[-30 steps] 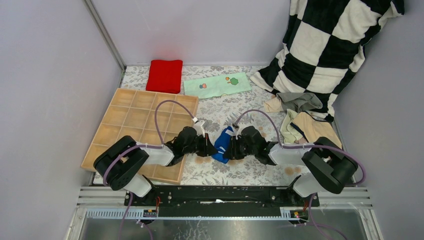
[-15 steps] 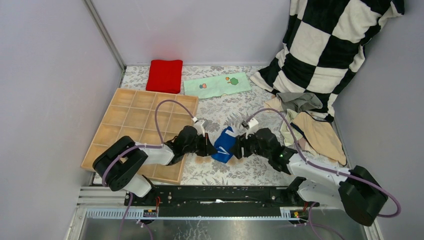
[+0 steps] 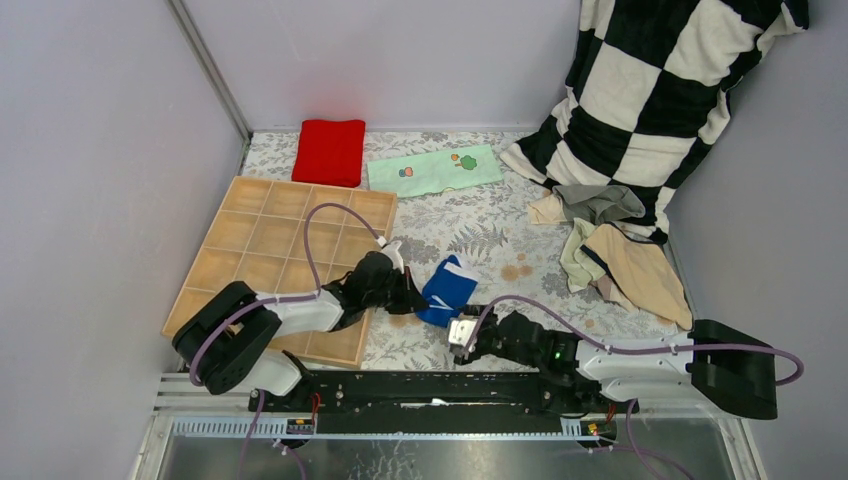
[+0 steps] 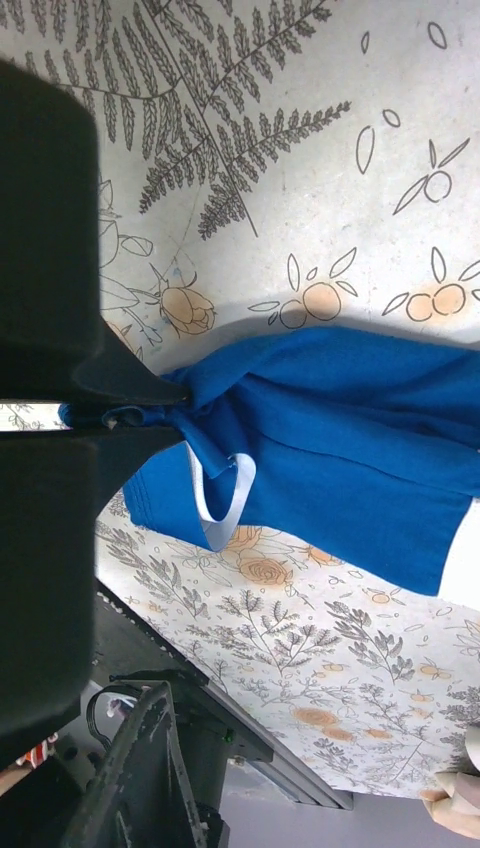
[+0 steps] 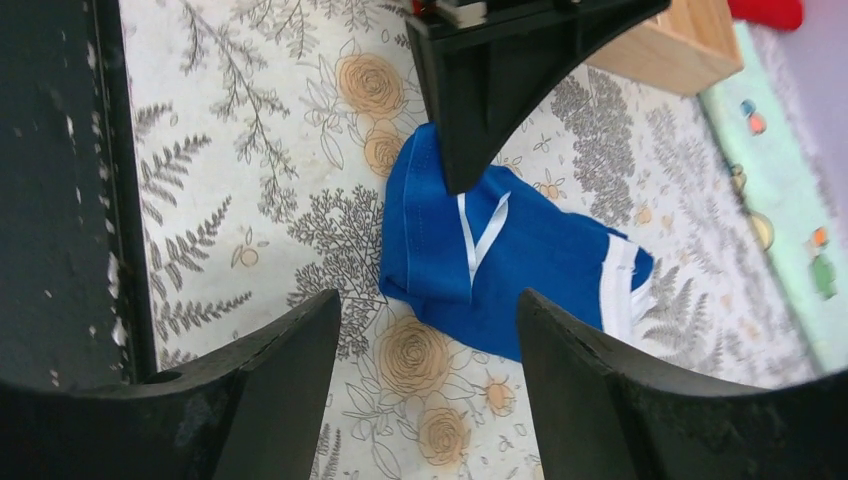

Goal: Roll the underwear
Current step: Roll the underwear to the center of the board.

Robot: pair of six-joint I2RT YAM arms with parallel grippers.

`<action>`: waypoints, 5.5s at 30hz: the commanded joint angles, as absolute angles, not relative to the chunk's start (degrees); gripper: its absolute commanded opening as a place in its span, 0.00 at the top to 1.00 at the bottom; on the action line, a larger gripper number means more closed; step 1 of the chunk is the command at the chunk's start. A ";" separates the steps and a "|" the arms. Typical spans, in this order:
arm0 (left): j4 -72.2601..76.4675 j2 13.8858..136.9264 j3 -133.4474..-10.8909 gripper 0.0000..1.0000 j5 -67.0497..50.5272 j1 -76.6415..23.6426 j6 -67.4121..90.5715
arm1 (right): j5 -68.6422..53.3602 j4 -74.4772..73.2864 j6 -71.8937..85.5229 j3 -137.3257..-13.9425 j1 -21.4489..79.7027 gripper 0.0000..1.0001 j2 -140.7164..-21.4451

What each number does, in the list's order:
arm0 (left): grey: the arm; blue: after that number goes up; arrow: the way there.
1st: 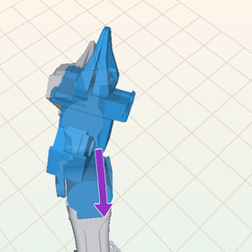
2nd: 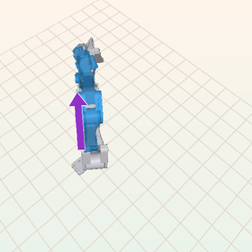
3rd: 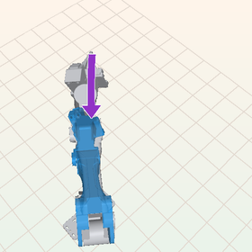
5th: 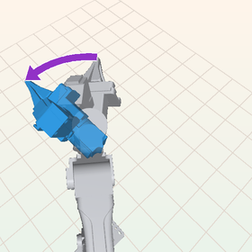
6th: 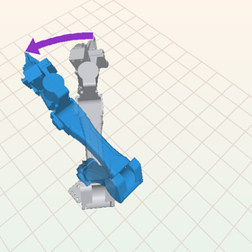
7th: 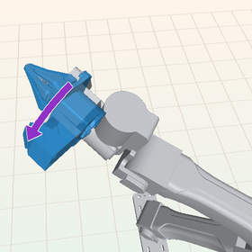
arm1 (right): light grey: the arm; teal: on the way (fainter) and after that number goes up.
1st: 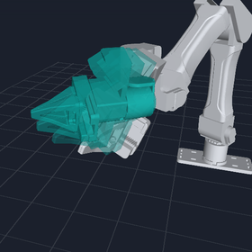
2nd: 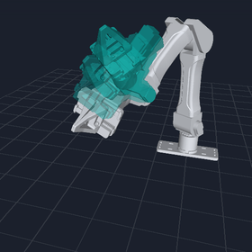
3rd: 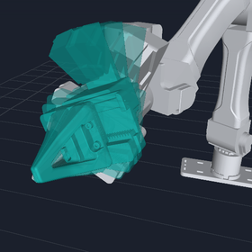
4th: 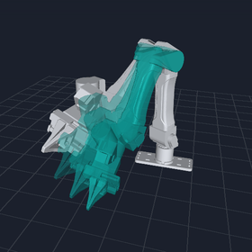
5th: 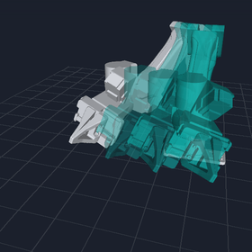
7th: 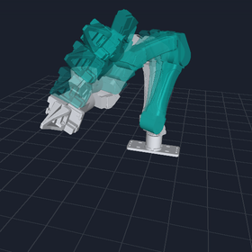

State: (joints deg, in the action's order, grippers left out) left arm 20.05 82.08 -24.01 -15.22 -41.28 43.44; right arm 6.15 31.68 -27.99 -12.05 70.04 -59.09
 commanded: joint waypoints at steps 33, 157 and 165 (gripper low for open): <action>10.11 81.90 -28.07 1.00 -20.83 -40.49 51.59 | 18.79 58.04 -52.95 -11.28 76.55 0.58 -87.98; 21.50 90.96 -29.97 0.60 -17.30 -40.34 44.97 | 7.72 16.77 61.81 -16.39 52.39 1.00 -84.31; 22.11 92.12 -29.87 0.98 -17.84 -40.34 45.43 | 9.15 13.47 59.33 -17.63 52.19 0.92 -80.78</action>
State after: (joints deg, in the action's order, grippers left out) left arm 23.31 90.15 -30.09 -19.14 -40.14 47.00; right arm 4.01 28.38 64.31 -18.70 53.17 -81.14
